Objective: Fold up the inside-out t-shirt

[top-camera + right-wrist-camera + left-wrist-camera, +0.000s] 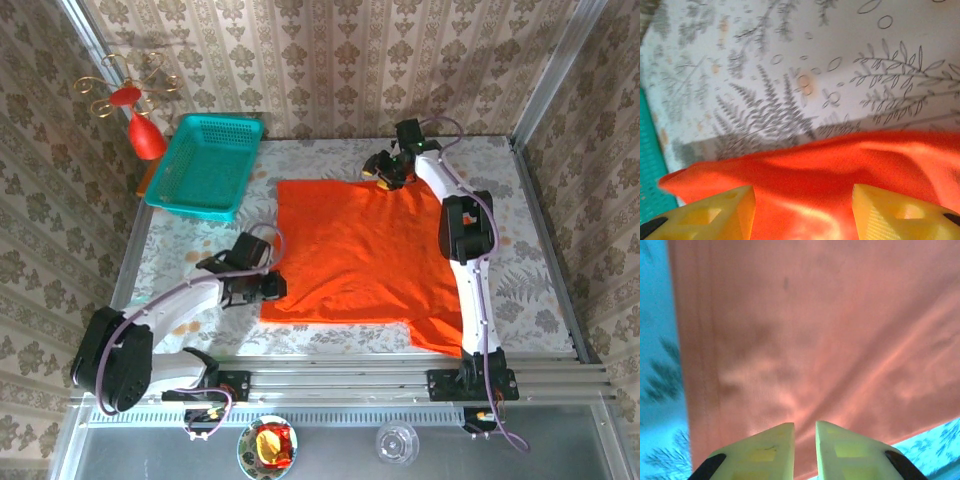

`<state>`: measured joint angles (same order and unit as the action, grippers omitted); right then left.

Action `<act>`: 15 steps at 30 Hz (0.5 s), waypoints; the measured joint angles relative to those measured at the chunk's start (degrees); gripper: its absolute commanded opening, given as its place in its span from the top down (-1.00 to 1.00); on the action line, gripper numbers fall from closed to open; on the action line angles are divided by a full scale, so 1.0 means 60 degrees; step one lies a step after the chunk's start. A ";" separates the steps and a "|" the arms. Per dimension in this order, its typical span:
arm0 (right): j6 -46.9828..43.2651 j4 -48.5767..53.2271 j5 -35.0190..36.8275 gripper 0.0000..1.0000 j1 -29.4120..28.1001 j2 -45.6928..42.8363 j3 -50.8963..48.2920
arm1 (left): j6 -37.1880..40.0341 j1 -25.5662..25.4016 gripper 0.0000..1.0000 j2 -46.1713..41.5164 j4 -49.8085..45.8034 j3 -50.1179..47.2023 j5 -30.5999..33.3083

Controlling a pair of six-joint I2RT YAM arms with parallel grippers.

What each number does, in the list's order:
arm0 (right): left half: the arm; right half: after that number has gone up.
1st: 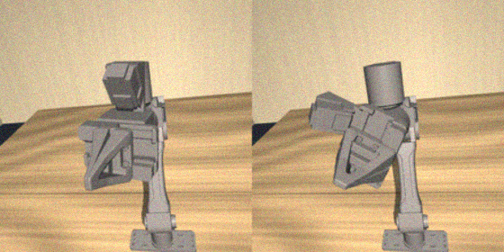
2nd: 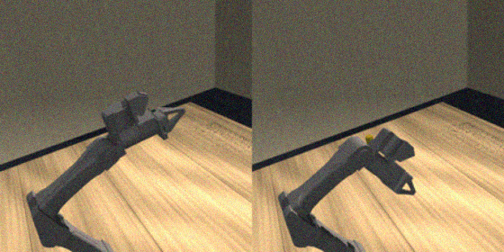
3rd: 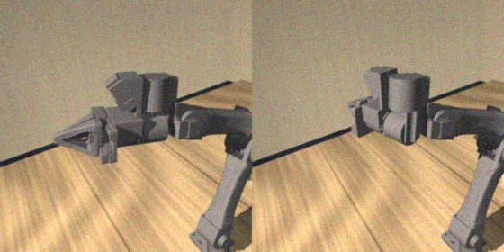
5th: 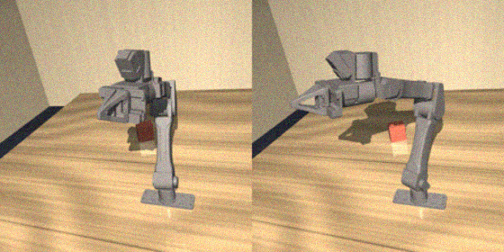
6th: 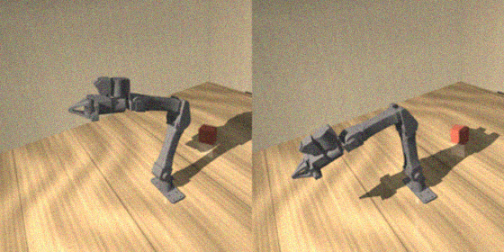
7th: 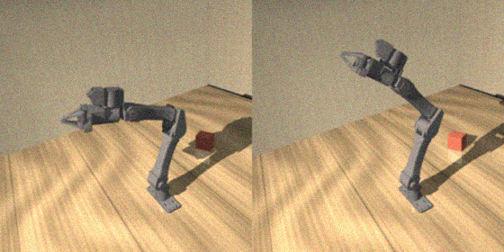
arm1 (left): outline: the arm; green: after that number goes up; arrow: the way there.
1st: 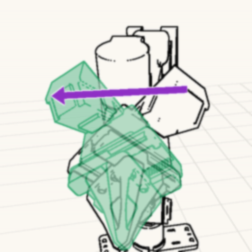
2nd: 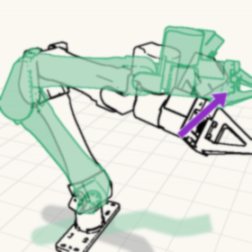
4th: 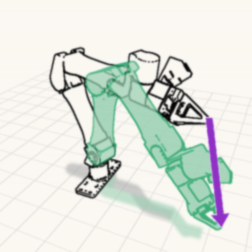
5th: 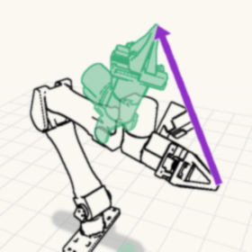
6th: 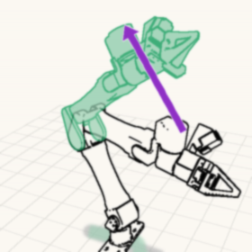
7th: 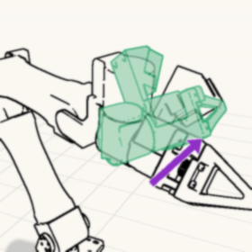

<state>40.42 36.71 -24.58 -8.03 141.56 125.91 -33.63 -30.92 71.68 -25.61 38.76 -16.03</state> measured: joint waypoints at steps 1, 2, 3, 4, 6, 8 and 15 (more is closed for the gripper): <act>-0.0022 0.0011 -0.0015 -0.10 -0.0015 -0.0335 -0.0204 | 0.0168 0.0193 0.54 0.0080 -0.0106 0.0408 0.0087; -0.0033 0.0015 -0.0022 -0.10 -0.0018 -0.0619 -0.0357 | 0.0306 0.0342 0.53 0.0189 -0.0160 0.0732 0.0164; -0.0069 0.0011 -0.0029 -0.10 -0.0044 -0.1005 -0.0565 | 0.0481 0.0484 0.52 0.0364 -0.0204 0.1111 0.0229; -0.0131 -0.0022 -0.0044 -0.10 -0.0062 -0.1424 -0.0831 | 0.0678 0.0612 0.51 0.0634 -0.0233 0.1526 0.0335; -0.0208 -0.0066 -0.0051 -0.10 -0.0113 -0.2138 -0.1341 | 0.1042 0.0885 0.50 0.1311 -0.0280 0.2313 0.0433; -0.0270 -0.0124 -0.0055 -0.10 -0.0193 -0.2816 -0.1931 | 0.1351 0.1115 0.49 0.2091 -0.0321 0.3129 0.0539; -0.0444 -0.0437 -0.0044 -0.10 -0.0459 -0.4470 -0.4495 | 0.2135 0.1475 0.50 0.5308 -0.0240 0.6670 0.0714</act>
<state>37.76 34.09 -24.84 -10.79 114.74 98.94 -20.82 -22.06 103.53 -27.05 78.78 -11.75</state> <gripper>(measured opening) 0.549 0.253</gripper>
